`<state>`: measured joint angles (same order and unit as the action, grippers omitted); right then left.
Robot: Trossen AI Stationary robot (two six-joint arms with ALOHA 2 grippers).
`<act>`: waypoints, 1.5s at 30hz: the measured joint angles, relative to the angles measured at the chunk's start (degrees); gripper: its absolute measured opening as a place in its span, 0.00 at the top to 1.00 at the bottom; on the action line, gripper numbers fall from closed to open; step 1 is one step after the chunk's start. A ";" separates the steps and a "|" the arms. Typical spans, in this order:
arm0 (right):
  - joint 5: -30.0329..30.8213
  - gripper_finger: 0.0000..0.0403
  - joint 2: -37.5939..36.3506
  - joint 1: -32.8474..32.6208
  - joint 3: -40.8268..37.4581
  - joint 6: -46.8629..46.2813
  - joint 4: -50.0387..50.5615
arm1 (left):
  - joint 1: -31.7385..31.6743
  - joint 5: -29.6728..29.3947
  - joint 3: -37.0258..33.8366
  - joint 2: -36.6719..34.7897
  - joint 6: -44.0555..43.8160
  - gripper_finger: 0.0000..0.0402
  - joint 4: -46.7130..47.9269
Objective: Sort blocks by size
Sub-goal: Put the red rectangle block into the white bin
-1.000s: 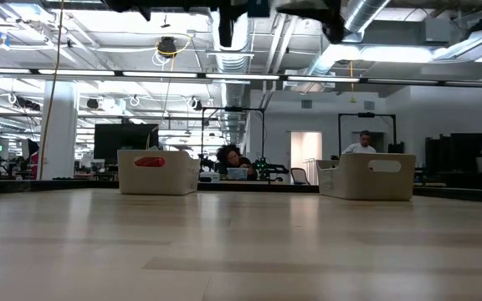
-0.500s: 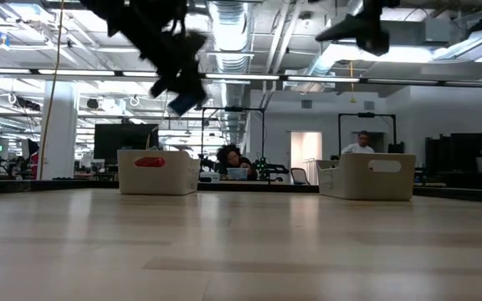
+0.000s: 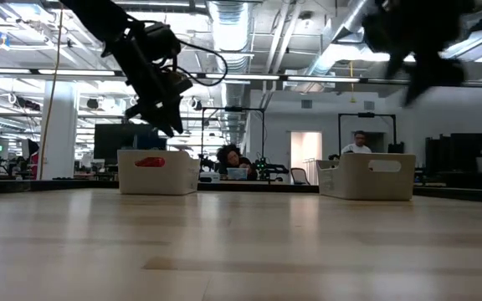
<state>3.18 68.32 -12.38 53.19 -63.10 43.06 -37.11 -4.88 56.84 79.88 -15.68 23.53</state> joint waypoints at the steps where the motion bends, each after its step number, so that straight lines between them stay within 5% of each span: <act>1: -1.49 0.33 0.18 0.00 0.00 -1.28 3.47 | -0.44 0.55 0.01 0.00 0.01 0.62 0.45; 9: -12.30 0.33 0.50 0.55 -0.02 -1.22 22.32 | -1.78 1.61 3.02 0.00 0.45 0.39 4.12; 16: -15.66 0.33 6.47 4.18 -0.04 3.36 37.48 | -0.03 6.44 9.71 0.00 0.58 0.37 4.30; 29: -18.34 0.33 22.99 16.88 -5.55 26.53 36.80 | 7.77 7.16 22.95 -0.19 4.55 0.38 15.58; 45: -18.45 0.33 18.89 17.22 -9.23 21.45 30.44 | 10.73 4.99 23.47 -9.02 5.07 0.38 22.56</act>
<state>-15.27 87.21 4.84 43.96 -41.65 73.50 -26.38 0.11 80.31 70.86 -10.61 46.09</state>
